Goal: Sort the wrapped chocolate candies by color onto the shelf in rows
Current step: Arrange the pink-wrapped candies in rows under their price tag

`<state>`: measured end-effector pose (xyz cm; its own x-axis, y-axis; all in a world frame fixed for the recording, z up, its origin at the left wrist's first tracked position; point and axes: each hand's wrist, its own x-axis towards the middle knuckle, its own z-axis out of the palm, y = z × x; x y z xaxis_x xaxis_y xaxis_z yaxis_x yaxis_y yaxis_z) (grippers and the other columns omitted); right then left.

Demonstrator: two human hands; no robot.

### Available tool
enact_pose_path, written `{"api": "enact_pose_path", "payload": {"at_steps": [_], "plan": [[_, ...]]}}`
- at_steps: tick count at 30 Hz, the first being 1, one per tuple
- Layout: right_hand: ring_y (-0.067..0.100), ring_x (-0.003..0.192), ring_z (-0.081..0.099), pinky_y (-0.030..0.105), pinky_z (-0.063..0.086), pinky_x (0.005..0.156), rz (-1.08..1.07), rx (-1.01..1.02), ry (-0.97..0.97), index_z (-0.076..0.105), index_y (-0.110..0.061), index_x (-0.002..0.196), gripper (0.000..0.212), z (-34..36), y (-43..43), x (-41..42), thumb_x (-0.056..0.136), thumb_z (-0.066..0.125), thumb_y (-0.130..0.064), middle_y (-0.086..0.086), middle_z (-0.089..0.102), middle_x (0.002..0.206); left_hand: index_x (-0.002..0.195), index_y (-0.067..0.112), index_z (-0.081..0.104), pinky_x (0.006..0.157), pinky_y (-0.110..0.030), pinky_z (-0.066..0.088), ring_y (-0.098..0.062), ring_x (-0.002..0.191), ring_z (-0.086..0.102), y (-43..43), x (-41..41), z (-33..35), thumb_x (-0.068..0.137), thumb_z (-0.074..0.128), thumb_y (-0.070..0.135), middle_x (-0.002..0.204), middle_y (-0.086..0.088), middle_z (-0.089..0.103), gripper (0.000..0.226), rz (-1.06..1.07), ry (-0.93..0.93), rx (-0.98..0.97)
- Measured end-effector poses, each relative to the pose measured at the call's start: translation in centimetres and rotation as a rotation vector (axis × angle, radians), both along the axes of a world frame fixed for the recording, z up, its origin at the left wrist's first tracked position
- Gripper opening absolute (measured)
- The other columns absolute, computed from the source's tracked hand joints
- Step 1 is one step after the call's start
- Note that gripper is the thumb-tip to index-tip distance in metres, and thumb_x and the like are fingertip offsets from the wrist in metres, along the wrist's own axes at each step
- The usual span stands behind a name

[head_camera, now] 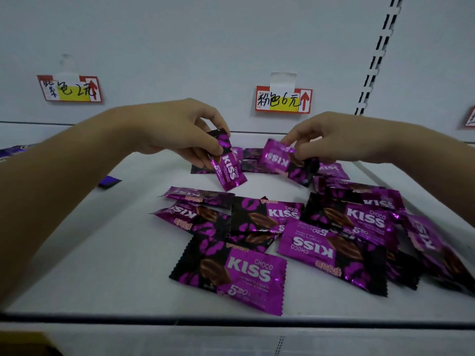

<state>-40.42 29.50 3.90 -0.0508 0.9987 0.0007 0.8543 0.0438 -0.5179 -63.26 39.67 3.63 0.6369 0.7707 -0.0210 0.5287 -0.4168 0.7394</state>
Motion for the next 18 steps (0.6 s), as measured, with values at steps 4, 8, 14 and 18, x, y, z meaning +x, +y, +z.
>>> {"api": "enact_pose_path", "payload": {"at_steps": [4, 8, 14, 18], "plan": [[0.014, 0.048, 0.054, 0.025, 0.048, 0.048, -0.074, -0.035, 0.245, 0.038, -0.021, 0.133, 0.050, 0.1, 0.1, 0.3, 0.089, 0.054, -0.002, 0.011, 0.052, 0.077, 0.088, 0.011, 0.053, 0.071, -0.033, 0.061, -0.027, 0.082, 0.073, 0.2, 0.0, -0.1, 0.084, 0.065, 0.001, 0.088, -0.014, 0.071, 0.016, 0.009, -0.022, -0.019], [0.021, 0.055, 0.066, 0.029, 0.055, 0.056, -0.072, -0.072, 0.331, 0.051, -0.020, 0.120, 0.035, 0.1, 0.0, 0.1, 0.091, 0.053, 0.000, 0.012, 0.056, 0.085, 0.094, 0.016, 0.055, 0.074, -0.037, 0.058, -0.021, 0.073, 0.069, 0.3, -0.2, 0.0, 0.084, 0.065, 0.007, 0.082, -0.008, 0.072, 0.017, -0.023, 0.073, 0.066], [0.013, 0.063, 0.060, 0.026, 0.049, 0.059, -0.019, -0.025, 0.198, 0.056, -0.008, 0.096, 0.010, -0.6, 0.4, -0.2, 0.088, 0.061, -0.012, -0.001, 0.065, 0.073, 0.067, 0.020, 0.053, 0.061, -0.029, 0.042, -0.013, 0.058, 0.052, 0.1, -0.3, -0.4, 0.079, 0.068, 0.032, 0.060, 0.006, 0.061, 0.023, -0.124, 0.482, 0.396], [0.012, 0.061, 0.062, 0.030, 0.048, 0.063, 0.096, -0.134, -0.004, 0.062, -0.014, 0.097, 0.011, 0.4, -0.3, -0.1, 0.087, 0.062, -0.018, -0.001, 0.070, 0.072, 0.075, 0.025, 0.059, 0.071, -0.028, 0.046, -0.012, 0.081, 0.064, 0.0, -0.1, -0.5, 0.080, 0.069, 0.032, 0.081, 0.007, 0.067, 0.013, -0.139, 0.496, 0.481]]}}
